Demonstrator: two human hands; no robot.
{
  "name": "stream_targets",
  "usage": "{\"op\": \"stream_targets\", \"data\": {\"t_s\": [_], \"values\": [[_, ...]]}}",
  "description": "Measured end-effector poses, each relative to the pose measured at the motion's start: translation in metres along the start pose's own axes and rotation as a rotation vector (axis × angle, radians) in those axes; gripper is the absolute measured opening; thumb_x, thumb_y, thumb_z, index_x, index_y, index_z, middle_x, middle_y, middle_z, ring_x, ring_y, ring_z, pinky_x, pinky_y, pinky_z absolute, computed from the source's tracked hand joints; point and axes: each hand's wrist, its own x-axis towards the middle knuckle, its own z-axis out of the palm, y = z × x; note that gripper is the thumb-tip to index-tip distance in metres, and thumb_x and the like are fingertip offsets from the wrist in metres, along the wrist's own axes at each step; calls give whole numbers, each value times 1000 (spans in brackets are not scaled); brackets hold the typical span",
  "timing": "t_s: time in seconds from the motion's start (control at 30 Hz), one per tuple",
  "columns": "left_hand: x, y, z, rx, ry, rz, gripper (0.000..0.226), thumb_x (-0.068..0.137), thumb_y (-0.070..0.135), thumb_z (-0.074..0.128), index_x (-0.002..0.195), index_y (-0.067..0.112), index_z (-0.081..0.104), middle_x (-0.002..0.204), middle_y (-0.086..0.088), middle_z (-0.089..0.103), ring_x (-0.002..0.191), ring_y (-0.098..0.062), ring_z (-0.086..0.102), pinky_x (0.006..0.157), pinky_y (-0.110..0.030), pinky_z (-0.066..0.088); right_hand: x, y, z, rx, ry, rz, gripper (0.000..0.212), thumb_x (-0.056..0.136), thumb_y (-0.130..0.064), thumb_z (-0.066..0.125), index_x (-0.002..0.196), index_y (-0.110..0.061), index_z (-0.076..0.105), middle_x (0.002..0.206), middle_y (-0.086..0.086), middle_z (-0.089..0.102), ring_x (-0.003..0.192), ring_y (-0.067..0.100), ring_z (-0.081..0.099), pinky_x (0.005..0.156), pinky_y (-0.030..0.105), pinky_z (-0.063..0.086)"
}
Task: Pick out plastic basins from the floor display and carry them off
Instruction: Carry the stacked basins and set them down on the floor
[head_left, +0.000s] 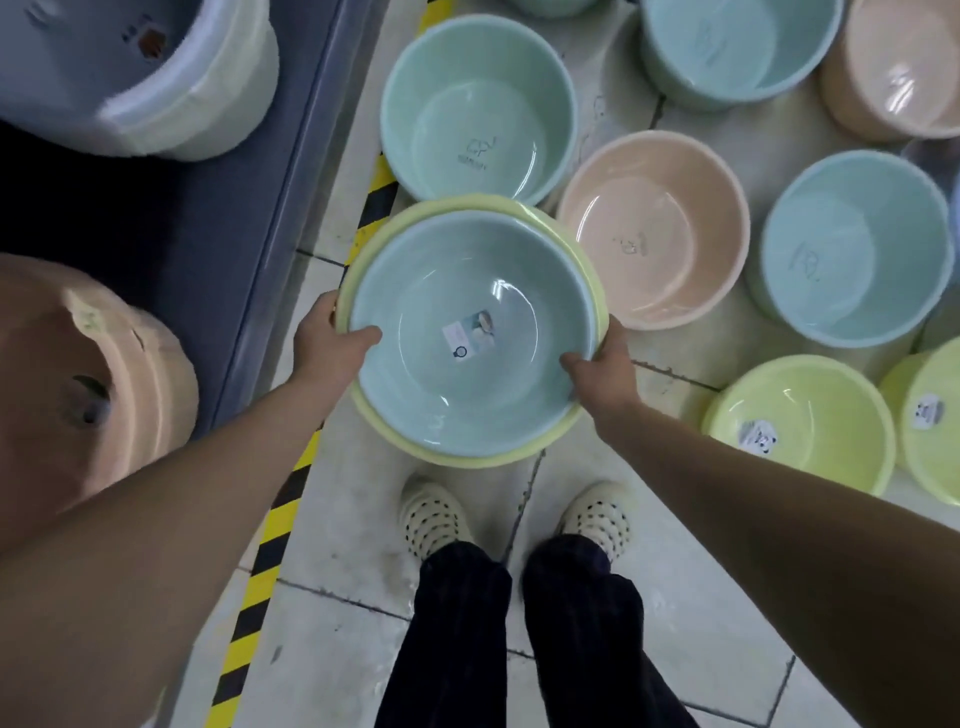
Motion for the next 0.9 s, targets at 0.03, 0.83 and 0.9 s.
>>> {"op": "stream_targets", "data": {"t_s": [0.03, 0.83, 0.9], "values": [[11, -4, 6, 0, 8, 6, 43, 76, 11, 71, 116, 23, 62, 98, 2, 68, 89, -22, 66, 70, -29, 54, 11, 6, 7, 12, 7, -4, 70, 83, -6, 58, 145, -27, 34, 114, -3, 54, 105, 23, 54, 93, 43, 50], [100, -98, 70, 253, -82, 75, 77, 76, 38, 63, 144, 49, 30, 118, 5, 64, 105, -29, 63, 93, -42, 53, 127, 96, 55, -146, -129, -96, 68, 87, -15, 56, 144, -33, 25, 103, -5, 60, 93, 21, 62, 75, 35, 54], [86, -88, 69, 211, -52, 88, 70, 82, 26, 63, 144, 45, 35, 112, 9, 63, 102, -23, 62, 91, -35, 52, 115, 95, 44, -73, -117, -73, 66, 86, -14, 57, 142, -34, 29, 99, -14, 57, 92, 9, 60, 68, 26, 50]]}}
